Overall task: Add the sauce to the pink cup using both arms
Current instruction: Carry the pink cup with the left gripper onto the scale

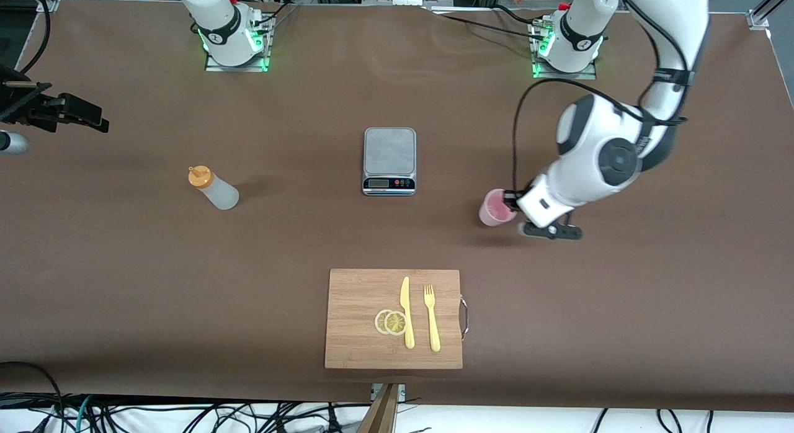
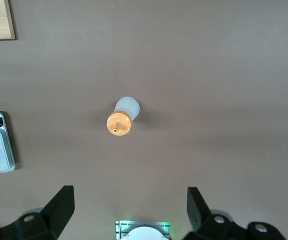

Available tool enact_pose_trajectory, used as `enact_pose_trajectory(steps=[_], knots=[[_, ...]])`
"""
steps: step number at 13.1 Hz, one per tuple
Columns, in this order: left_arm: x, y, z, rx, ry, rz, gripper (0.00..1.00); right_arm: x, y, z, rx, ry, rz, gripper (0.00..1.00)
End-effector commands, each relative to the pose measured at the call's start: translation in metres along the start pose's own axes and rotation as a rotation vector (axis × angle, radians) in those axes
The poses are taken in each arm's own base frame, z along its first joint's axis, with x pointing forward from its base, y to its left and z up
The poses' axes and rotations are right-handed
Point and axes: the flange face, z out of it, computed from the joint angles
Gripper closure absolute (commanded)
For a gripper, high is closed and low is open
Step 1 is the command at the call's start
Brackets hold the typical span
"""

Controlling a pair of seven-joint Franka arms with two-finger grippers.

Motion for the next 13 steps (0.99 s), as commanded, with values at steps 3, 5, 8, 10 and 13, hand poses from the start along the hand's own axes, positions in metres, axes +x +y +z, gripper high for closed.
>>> enact_pose_trajectory(steps=[3,5,8,10,13], knots=[[-0.058,0.107,0.025,0.021,-0.045,0.047,1.00,-0.003,-0.002,-0.007,0.011,0.002,0.005,0.01],[-0.076,0.133,0.037,0.031,-0.058,0.081,1.00,-0.003,-0.002,-0.007,0.011,0.002,0.005,0.01],[-0.099,0.168,0.060,0.035,-0.057,0.063,1.00,-0.004,-0.003,-0.008,0.011,0.004,0.003,0.01],[-0.108,0.185,0.078,0.033,-0.043,0.045,1.00,-0.004,-0.003,-0.008,0.011,0.004,0.003,0.01],[-0.120,0.201,0.098,0.035,-0.038,0.021,1.00,-0.004,-0.003,-0.008,0.011,0.004,0.003,0.01]])
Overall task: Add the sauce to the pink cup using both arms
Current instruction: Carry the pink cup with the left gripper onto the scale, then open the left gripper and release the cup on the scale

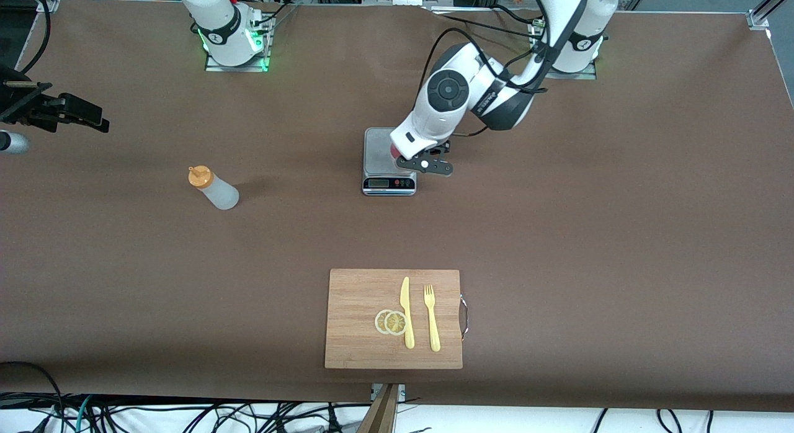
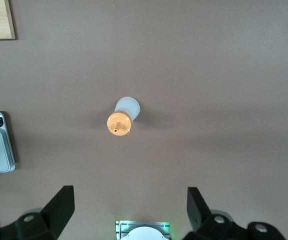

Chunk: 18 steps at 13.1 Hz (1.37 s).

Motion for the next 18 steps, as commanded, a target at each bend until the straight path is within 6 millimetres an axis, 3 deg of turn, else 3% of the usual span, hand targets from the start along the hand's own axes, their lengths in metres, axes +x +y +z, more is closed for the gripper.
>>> enact_pose_trajectory(steps=[1,7,8,9,10,11,14,18], knots=[[-0.004,0.011,0.009,-0.014,0.004,-0.042,1.00,-0.004,-0.003,-0.008,0.011,0.004,0.004,0.01],[-0.016,0.022,0.018,-0.005,-0.006,-0.066,1.00,-0.003,-0.001,-0.008,0.010,0.007,0.004,0.01],[-0.016,0.023,0.017,-0.006,-0.006,-0.064,0.69,-0.003,-0.001,-0.008,0.010,0.004,0.001,0.01],[-0.015,0.022,0.016,-0.007,-0.006,-0.069,0.28,-0.002,-0.001,-0.007,0.008,0.002,-0.011,0.01],[-0.016,0.023,0.013,-0.008,-0.005,-0.065,0.00,-0.001,0.000,-0.006,0.008,0.001,-0.008,0.01],[-0.017,0.024,0.010,-0.011,-0.003,-0.064,0.00,-0.001,0.000,-0.006,0.008,0.001,-0.011,0.01],[-0.015,0.026,-0.033,-0.020,-0.005,-0.053,0.00,-0.001,-0.004,-0.004,0.008,-0.005,-0.020,0.01],[0.029,0.000,-0.120,-0.032,0.000,-0.105,0.00,0.008,-0.009,0.010,0.001,-0.032,-0.029,0.01]])
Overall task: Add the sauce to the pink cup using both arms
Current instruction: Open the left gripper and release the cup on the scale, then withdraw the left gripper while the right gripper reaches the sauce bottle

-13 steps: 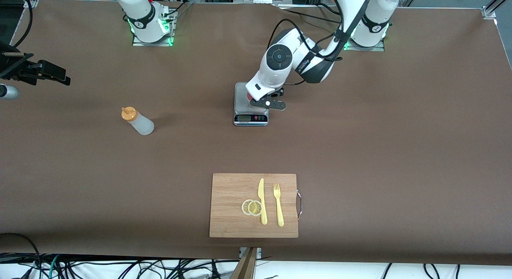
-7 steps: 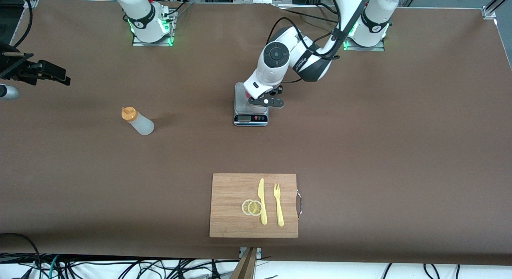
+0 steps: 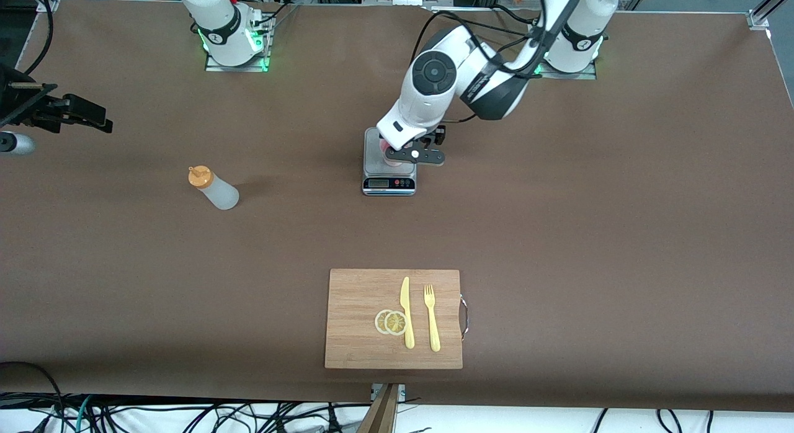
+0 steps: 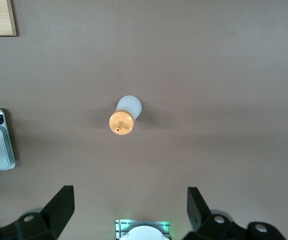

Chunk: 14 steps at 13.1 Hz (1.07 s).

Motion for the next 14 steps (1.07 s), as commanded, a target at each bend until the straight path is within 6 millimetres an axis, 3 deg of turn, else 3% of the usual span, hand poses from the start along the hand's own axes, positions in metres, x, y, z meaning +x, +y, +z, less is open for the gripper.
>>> enact_pose_trajectory(steps=[1,3,6,9,12,14], knots=[[0.035,-0.028,-0.065,-0.025,0.006,-0.056,0.00,0.008,-0.001,0.009,-0.001,-0.030,-0.011,0.01],[0.064,-0.065,-0.113,-0.053,0.046,-0.099,0.00,0.010,0.000,0.014,0.002,-0.046,-0.052,0.01],[0.087,-0.137,-0.167,0.000,0.127,0.013,0.00,0.014,0.008,0.026,0.021,-0.072,-0.231,0.01],[0.105,-0.243,-0.225,0.023,0.142,-0.134,0.00,0.021,0.035,0.048,0.120,-0.089,-0.464,0.01],[0.102,-0.330,-0.271,0.024,0.152,-0.082,0.00,0.031,0.057,0.080,0.218,-0.088,-0.648,0.01],[0.094,-0.367,-0.295,0.033,0.141,-0.072,0.00,0.042,0.077,0.104,0.326,-0.060,-0.766,0.01]])
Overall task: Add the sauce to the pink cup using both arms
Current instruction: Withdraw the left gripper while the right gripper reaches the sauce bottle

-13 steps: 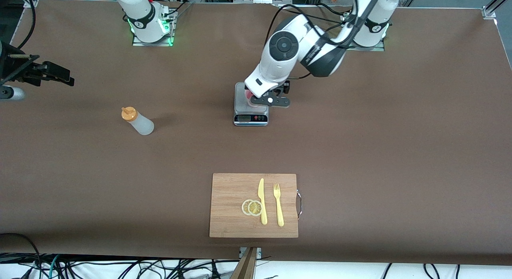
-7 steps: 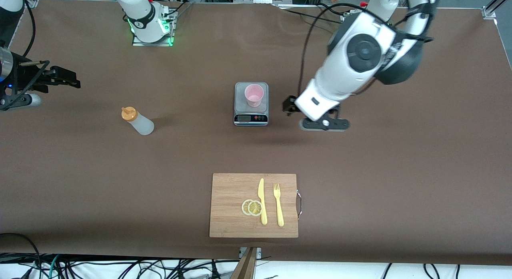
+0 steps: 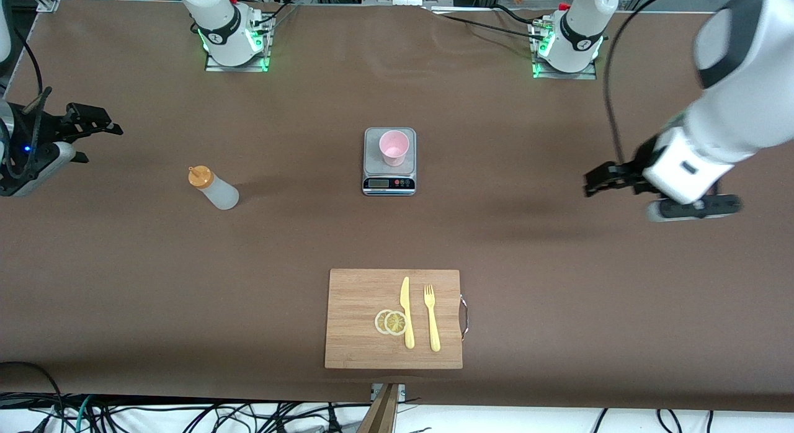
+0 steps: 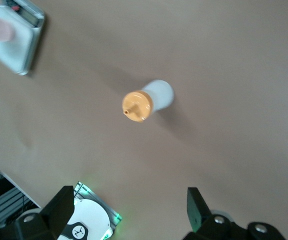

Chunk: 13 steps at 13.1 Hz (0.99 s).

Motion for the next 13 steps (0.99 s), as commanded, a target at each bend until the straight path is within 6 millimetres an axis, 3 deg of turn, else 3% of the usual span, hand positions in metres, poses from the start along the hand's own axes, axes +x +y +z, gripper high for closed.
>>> enact_pose_trajectory(steps=[1,4,7,10,13], knots=[[-0.008,-0.038,-0.035,0.021,-0.005,0.032,0.00,-0.010,0.035,0.019,0.102,0.068,-0.182,0.01],[-0.008,-0.082,-0.033,0.027,-0.045,0.111,0.00,-0.039,0.086,0.062,0.244,0.208,-0.400,0.01],[-0.010,-0.086,-0.029,0.028,-0.067,0.108,0.00,-0.047,0.121,0.104,0.340,0.305,-0.486,0.01],[-0.009,-0.088,-0.025,0.075,-0.082,0.120,0.00,-0.053,0.167,0.172,0.479,0.440,-0.452,0.01],[-0.008,-0.088,-0.024,0.077,-0.087,0.123,0.00,-0.046,0.188,0.235,0.530,0.636,-0.664,0.01]])
